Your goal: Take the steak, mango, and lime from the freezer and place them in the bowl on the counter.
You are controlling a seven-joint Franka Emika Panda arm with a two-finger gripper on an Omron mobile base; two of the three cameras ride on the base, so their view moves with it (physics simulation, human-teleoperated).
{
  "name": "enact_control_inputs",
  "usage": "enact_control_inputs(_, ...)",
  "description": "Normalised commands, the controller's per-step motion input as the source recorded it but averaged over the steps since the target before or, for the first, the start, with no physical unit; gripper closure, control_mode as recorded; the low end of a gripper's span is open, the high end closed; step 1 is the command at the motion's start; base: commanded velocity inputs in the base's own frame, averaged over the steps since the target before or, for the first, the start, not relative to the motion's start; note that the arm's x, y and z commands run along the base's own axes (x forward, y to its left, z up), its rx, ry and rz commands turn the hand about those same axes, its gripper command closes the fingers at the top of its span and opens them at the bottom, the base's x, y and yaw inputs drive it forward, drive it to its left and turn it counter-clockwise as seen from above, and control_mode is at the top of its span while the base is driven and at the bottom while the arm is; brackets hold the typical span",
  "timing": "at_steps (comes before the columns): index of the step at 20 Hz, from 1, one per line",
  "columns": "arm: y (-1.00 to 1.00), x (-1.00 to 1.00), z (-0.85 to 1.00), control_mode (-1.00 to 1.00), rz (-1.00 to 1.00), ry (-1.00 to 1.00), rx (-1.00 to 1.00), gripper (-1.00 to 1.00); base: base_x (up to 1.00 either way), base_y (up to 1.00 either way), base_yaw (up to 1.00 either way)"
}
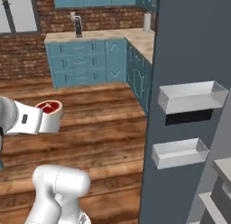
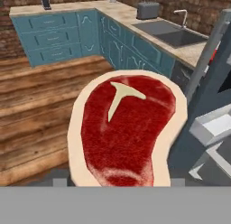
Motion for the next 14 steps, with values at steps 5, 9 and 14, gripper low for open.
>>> enact_control_inputs(5, 0.0, 0.0, 0.0, 1.0, 0.0, 0.0, 0.0, 1.0, 0.83, 1.0, 0.12)
enact_control_inputs(9, 0.0, 0.0, 0.0, 1.0, 0.0, 0.0, 0.0, 1.0, 0.91, 0.69, -0.24)
enact_control_inputs(14, 0.0, 0.0, 0.0, 1.0, 0.0, 0.0, 0.0, 1.0, 0.61, 0.3, -0.61)
